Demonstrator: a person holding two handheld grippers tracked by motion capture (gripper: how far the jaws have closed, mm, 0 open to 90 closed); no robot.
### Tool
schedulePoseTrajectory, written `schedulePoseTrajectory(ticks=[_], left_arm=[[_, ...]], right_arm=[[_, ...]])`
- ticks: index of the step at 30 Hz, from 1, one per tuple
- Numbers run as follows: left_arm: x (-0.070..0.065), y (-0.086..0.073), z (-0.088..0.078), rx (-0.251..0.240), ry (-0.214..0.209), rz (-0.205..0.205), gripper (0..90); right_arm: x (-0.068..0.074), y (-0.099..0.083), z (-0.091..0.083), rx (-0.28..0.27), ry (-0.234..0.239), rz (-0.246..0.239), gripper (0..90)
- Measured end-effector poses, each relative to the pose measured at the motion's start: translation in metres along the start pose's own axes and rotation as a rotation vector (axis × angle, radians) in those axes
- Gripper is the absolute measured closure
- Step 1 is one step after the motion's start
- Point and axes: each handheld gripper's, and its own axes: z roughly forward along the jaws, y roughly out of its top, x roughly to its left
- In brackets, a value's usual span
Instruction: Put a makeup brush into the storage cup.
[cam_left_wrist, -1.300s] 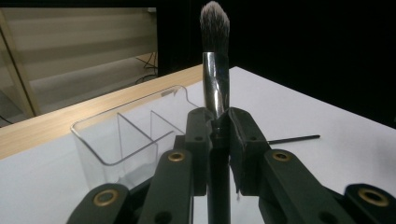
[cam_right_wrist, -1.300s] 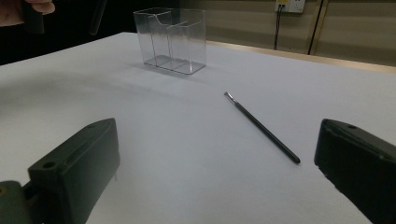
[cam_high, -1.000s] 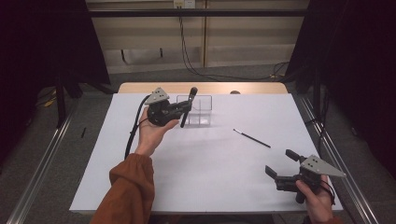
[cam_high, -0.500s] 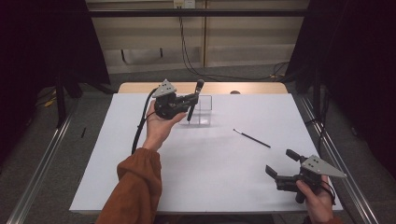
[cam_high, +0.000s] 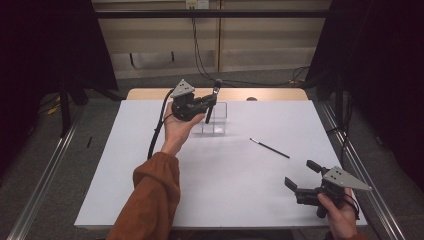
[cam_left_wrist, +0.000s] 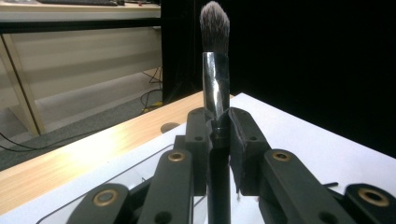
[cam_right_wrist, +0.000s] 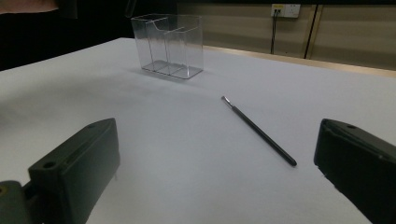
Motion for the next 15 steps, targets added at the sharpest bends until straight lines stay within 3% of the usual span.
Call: schedulePoseTrajectory(ticks=[15], left_arm=[[0.003,0.01,0.02,-0.005,0.028,0.024,78.9]], right_arm=[[-0.001,0.0,0.0,-0.003,0.002,0.007,0.0]])
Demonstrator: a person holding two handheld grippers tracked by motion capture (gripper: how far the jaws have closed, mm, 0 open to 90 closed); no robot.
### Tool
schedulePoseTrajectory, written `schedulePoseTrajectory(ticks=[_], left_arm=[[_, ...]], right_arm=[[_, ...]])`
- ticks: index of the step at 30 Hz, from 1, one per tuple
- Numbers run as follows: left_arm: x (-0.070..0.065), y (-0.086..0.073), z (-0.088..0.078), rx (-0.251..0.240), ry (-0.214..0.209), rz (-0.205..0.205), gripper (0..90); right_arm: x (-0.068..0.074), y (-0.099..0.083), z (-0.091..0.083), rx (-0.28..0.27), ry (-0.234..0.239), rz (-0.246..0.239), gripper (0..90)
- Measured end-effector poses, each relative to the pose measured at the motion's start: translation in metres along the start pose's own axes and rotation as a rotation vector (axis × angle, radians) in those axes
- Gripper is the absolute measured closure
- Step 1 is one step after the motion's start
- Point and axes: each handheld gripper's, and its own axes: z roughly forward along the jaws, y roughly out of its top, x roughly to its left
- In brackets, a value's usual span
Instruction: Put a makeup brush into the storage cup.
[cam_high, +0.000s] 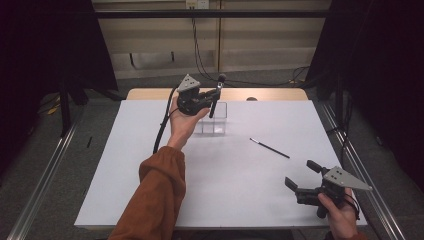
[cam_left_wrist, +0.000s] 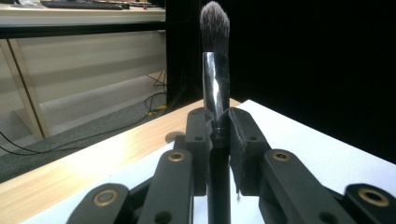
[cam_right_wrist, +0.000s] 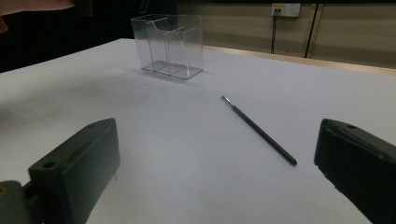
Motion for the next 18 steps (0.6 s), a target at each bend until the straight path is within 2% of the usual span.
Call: schedulePoseTrajectory(ticks=[6,13,15,18], left_arm=[[0.002,0.002,0.011,-0.004,-0.007,-0.001,78.9],[0.005,-0.003,0.021,-0.012,0.0,0.008,79.0],[0.005,-0.004,0.023,-0.014,-0.006,0.02,78.9],[0.004,-0.006,0.025,-0.021,-0.01,0.017,79.0]], right_arm=[[0.0,0.0,0.0,-0.002,-0.001,0.006,0.0],[0.0,0.0,-0.001,0.0,0.002,0.004,0.0],[0.0,0.0,-0.001,0.0,0.002,0.005,0.0],[0.0,0.0,-0.001,0.001,0.001,0.004,0.0]])
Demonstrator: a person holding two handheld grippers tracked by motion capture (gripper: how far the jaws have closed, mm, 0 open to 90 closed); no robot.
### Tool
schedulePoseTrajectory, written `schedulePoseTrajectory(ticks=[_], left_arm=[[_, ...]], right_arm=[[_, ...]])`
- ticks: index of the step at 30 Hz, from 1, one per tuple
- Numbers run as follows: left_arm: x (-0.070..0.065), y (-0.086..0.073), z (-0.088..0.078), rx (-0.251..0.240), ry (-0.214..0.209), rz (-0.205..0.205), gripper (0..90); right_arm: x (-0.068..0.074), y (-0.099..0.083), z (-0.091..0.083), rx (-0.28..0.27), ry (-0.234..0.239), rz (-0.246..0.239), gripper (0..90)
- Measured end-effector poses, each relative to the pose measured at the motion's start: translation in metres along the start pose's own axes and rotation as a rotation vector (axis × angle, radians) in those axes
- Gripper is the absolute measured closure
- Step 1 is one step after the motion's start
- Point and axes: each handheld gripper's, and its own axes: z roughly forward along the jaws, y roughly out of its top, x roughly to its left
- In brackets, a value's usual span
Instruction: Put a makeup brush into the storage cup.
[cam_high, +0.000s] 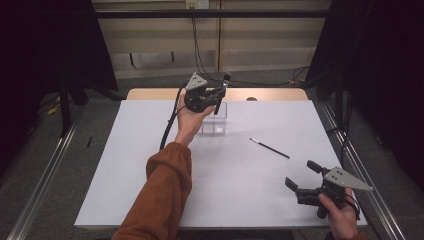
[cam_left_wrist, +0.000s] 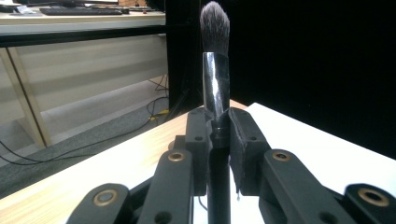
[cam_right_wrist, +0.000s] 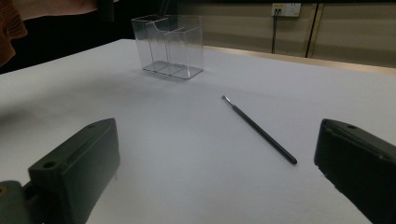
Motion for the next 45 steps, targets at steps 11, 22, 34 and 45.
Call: schedulePoseTrajectory(ticks=[11,22,34,45], left_arm=[[0.004,-0.008,0.008,0.004,0.0,0.008,78.9],[0.007,-0.017,0.016,0.012,0.003,-0.002,78.9],[0.008,-0.028,0.022,0.043,0.001,0.0,78.8],[0.009,-0.035,0.02,0.069,0.005,0.0,78.7]], right_arm=[[0.0,0.0,0.0,0.0,0.0,0.003,0.0],[0.0,0.0,0.0,0.001,0.001,0.007,0.0],[0.0,-0.001,0.0,0.004,0.004,0.004,0.0],[0.0,-0.001,0.0,0.0,0.001,0.007,0.0]])
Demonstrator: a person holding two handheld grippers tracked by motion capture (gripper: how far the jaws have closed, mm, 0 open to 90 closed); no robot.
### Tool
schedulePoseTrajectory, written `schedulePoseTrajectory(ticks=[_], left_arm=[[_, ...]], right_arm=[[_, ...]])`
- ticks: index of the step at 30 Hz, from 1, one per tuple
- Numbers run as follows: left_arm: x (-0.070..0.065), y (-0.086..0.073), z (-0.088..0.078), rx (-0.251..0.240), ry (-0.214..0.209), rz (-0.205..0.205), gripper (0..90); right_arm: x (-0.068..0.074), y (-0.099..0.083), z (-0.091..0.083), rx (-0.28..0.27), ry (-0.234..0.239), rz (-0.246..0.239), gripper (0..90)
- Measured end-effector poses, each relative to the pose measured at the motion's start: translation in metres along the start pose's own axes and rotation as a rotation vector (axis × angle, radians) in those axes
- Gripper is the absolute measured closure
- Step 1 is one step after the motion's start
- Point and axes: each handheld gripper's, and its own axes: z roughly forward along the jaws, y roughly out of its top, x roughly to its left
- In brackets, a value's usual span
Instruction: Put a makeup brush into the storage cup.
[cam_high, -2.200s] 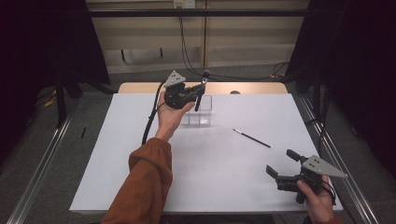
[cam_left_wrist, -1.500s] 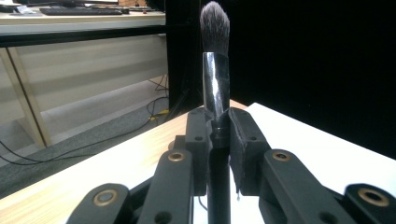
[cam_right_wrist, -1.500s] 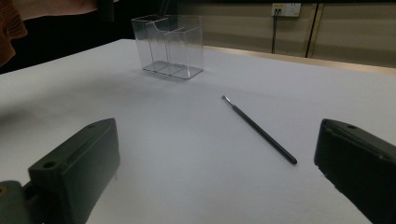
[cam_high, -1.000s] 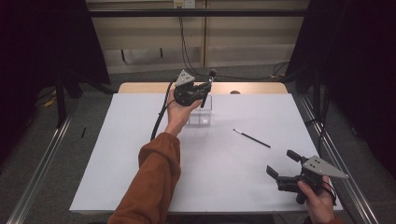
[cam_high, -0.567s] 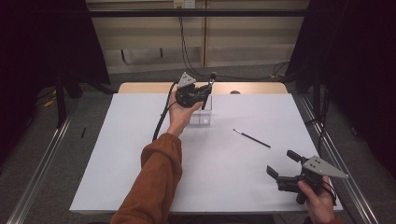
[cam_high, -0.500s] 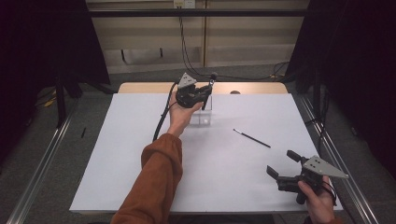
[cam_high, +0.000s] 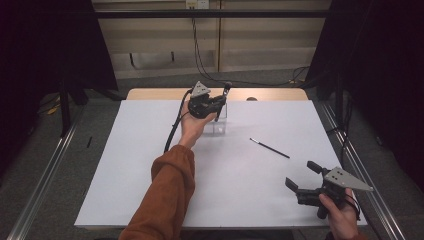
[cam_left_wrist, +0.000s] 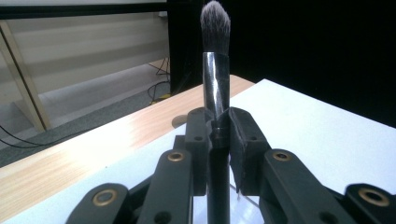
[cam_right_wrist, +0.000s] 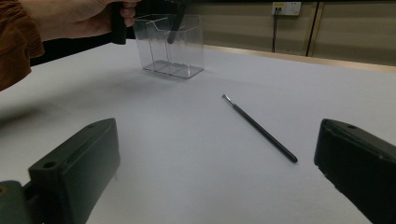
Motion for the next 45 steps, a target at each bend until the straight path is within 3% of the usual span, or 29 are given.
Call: schedulePoseTrajectory(ticks=[7,16,27,34,43,45], left_arm=[[0.001,-0.007,0.0,0.023,0.002,-0.005,78.7],[0.0,-0.011,-0.001,0.073,-0.002,0.025,78.6],[-0.002,-0.009,-0.004,0.071,0.002,0.011,74.4],[-0.003,-0.007,-0.009,0.049,0.01,0.015,64.1],[-0.002,-0.006,-0.026,0.031,0.036,-0.024,34.0],[-0.001,-0.007,-0.03,0.028,0.038,-0.048,26.1]], right_arm=[[0.0,0.0,0.0,0.001,0.002,0.0,0.0],[0.001,0.0,0.0,0.003,0.002,0.001,0.0],[0.001,0.0,0.0,0.003,0.001,-0.005,0.0],[0.001,0.0,0.001,0.003,0.001,-0.005,0.0],[0.001,0.001,0.001,0.003,0.002,-0.003,0.0],[0.001,0.001,0.001,0.003,0.002,-0.004,0.0]])
